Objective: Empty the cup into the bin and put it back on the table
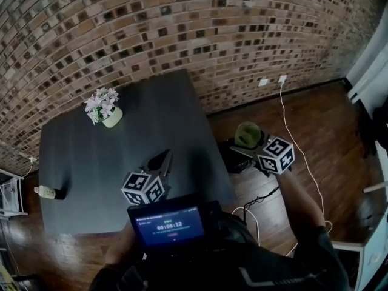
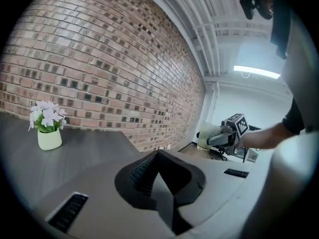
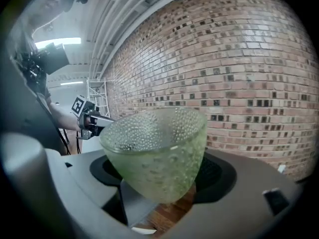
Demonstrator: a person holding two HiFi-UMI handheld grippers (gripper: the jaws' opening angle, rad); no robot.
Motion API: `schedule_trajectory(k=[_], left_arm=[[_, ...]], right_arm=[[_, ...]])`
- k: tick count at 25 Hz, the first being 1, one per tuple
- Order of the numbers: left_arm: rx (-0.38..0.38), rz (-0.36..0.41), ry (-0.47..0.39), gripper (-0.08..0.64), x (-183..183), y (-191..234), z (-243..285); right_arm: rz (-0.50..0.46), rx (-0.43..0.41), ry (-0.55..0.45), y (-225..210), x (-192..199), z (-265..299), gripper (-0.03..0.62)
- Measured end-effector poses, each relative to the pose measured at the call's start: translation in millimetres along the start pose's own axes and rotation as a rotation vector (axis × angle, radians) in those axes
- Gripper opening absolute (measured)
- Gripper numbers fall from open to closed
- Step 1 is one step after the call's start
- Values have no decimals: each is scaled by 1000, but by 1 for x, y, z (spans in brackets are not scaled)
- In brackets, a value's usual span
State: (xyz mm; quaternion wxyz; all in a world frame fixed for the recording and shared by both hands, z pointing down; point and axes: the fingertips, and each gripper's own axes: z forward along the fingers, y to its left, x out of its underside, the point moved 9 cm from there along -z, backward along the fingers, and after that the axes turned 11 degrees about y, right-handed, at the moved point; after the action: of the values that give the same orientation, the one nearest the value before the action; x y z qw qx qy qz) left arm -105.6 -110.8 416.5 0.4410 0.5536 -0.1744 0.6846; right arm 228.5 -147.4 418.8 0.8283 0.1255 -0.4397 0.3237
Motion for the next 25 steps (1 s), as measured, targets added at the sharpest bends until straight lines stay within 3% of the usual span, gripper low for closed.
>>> schedule_trajectory(k=[15, 22, 25], left_arm=[[-13, 47, -50, -9, -32, 5, 38], [-38, 40, -44, -9, -38, 12, 55], [-52, 31, -30, -9, -36, 15, 59]], right_arm=[[149, 164, 68, -118, 27, -37, 391], [157, 242, 158, -172, 36, -40, 391], [135, 279, 251, -192, 46, -37, 391]])
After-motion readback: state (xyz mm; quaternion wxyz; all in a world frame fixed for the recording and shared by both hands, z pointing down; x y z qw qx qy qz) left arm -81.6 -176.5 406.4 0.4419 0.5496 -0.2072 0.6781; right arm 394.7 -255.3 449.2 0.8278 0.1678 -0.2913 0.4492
